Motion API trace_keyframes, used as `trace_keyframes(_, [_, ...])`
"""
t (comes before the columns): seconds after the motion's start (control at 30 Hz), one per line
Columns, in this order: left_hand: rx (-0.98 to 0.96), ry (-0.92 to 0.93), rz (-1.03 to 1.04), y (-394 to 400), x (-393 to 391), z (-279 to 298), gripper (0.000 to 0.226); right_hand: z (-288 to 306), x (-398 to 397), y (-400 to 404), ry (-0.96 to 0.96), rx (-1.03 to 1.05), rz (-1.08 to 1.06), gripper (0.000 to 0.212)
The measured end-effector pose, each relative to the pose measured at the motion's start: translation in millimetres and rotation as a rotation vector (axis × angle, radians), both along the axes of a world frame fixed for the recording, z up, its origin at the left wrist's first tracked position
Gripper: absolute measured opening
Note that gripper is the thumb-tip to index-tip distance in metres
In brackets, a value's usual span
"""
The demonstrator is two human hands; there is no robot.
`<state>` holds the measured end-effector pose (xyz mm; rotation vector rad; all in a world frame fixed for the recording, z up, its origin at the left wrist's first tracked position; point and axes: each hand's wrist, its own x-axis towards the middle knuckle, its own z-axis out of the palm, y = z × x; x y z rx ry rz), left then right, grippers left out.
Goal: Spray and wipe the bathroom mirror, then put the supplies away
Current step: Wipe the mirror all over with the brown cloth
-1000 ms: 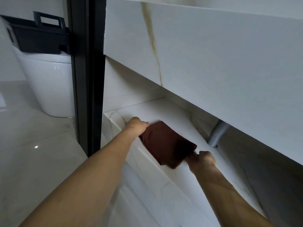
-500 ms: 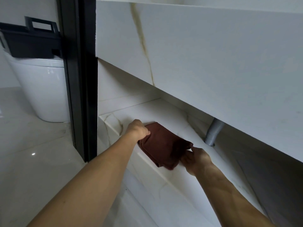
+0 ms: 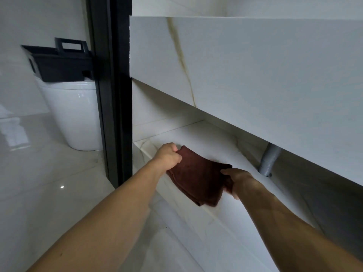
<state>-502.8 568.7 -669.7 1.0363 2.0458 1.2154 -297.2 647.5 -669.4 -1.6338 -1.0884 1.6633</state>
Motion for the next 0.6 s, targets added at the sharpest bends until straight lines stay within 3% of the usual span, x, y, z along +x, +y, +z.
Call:
trace_keyframes(0.33, [0.128, -0.371, 0.091, -85.2, -34.3, 17.2, 0.023, 15.4, -34.3, -44.1, 0.291, 0.026, 0.152, 0.017])
trace_keyframes(0.6, [0.192, -0.241, 0.301, -186.0, -77.0, 49.5, 0.023, 39.0, -109.1, -108.1, 0.37, -0.013, 0.299, 0.027])
